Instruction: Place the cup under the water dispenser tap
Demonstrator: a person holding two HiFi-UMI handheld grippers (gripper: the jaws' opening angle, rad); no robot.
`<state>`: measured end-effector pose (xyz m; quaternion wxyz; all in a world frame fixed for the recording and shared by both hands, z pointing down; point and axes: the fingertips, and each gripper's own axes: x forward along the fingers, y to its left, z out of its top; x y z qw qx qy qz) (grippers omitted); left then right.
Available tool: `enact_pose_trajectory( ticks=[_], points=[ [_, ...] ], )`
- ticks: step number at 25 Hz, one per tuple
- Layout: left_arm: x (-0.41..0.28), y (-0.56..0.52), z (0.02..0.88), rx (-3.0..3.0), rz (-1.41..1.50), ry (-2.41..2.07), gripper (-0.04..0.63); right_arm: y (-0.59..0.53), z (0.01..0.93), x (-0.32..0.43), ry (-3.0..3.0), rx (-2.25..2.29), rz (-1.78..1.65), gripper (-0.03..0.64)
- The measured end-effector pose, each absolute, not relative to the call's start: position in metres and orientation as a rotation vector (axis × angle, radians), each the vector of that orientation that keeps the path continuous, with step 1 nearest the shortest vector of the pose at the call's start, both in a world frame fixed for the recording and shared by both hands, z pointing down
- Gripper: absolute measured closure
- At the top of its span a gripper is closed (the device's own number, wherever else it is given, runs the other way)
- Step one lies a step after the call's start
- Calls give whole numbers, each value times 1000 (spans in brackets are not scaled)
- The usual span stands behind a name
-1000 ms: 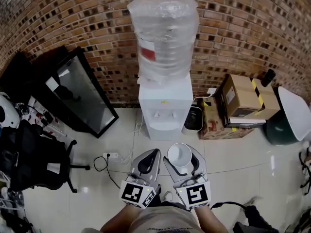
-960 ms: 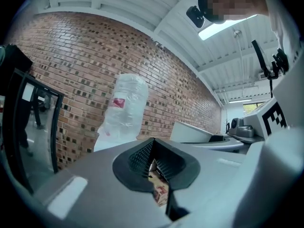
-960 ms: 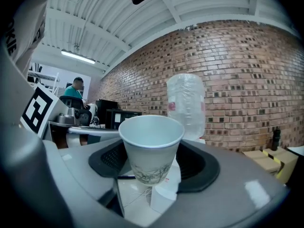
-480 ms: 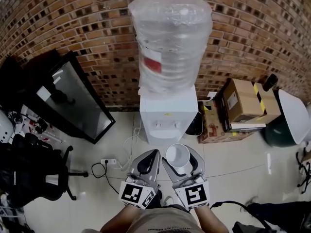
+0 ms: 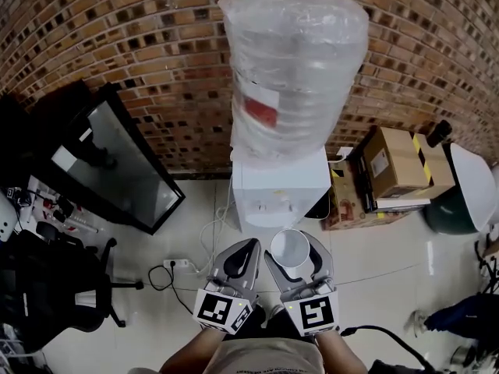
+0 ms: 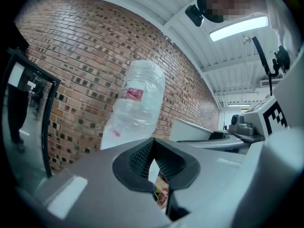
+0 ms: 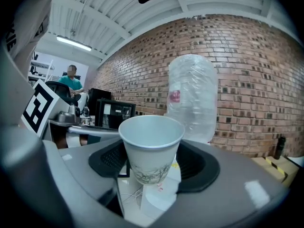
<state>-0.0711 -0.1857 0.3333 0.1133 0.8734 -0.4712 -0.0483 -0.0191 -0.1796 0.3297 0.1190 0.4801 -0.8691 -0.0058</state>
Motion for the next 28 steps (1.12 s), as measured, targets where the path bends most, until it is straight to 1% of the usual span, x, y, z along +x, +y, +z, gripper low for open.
enact_pose_trajectory(
  ticks=[7,17,28],
  points=[
    [-72,-204,352,2565,-134,-1372,603,-200,352,-20,-2534,1414,-16,295],
    [-56,-233,410,2527,-104,-1432,603,-234,415,-8,-2542,1409,28,295],
    [-40,-249,516,2499,-78,-1467,603,-255,525,16,-2523,1402,58,295]
  ],
)
